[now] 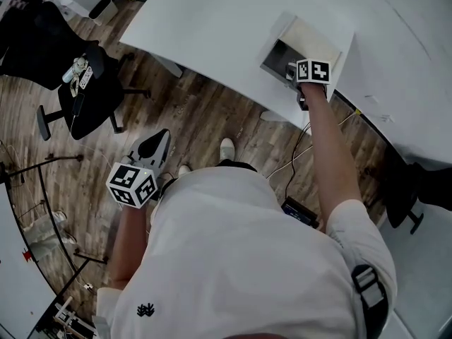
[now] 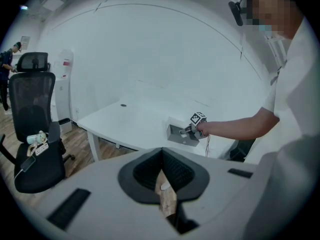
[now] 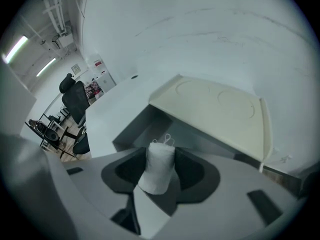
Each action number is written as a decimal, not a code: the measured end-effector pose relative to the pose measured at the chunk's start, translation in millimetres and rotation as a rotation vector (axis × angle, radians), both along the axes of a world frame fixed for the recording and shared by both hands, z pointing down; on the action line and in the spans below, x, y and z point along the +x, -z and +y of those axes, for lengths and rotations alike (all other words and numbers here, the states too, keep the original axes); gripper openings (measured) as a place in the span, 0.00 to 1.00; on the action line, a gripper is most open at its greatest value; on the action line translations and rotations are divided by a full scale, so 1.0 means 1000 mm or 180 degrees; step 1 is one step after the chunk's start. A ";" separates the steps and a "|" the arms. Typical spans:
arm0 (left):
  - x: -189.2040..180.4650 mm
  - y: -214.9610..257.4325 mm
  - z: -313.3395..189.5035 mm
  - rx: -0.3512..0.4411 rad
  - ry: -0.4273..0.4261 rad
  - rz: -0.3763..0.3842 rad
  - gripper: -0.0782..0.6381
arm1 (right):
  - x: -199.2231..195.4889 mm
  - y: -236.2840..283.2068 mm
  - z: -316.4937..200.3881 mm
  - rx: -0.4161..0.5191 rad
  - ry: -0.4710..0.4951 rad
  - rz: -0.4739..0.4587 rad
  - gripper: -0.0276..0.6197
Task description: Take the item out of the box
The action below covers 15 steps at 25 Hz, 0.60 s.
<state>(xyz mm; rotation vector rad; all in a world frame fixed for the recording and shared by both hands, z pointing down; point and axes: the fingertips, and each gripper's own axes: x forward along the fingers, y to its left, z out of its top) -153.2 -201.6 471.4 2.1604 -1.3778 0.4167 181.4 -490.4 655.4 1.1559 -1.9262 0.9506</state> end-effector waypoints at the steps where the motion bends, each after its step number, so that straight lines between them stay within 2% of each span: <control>1: -0.003 0.000 0.002 0.0004 -0.0018 -0.0002 0.12 | -0.001 0.007 0.000 0.0081 -0.0014 0.0022 0.33; 7: -0.014 0.003 0.013 0.0057 -0.0129 0.0057 0.12 | -0.008 0.048 0.016 0.0492 0.0025 0.0170 0.32; 12: -0.020 0.009 0.025 0.0127 -0.0361 -0.0093 0.12 | -0.021 0.078 0.046 0.0674 0.0044 0.0141 0.32; 15: -0.025 0.014 0.035 0.0152 -0.0422 0.0020 0.12 | -0.030 0.092 0.074 0.0734 0.0054 0.0095 0.32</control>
